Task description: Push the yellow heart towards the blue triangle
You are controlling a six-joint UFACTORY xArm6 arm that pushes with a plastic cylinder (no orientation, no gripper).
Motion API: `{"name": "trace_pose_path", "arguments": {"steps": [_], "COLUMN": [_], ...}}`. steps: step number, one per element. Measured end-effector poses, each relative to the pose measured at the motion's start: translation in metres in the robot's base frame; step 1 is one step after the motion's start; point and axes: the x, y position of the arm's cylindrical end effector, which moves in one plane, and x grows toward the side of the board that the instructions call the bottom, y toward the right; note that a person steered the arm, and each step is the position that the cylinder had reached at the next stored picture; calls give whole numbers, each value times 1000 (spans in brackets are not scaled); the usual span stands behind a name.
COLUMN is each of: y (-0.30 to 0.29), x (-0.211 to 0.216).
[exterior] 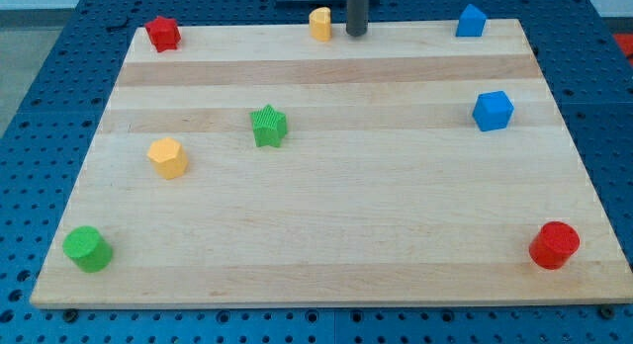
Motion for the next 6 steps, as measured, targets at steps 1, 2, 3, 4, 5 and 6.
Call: {"name": "trace_pose_path", "arguments": {"steps": [1,2,3,4,5,6], "y": [-38,-99,-154,-167,-156,-76], "x": [31,38,6,-28,-29,-26]}}
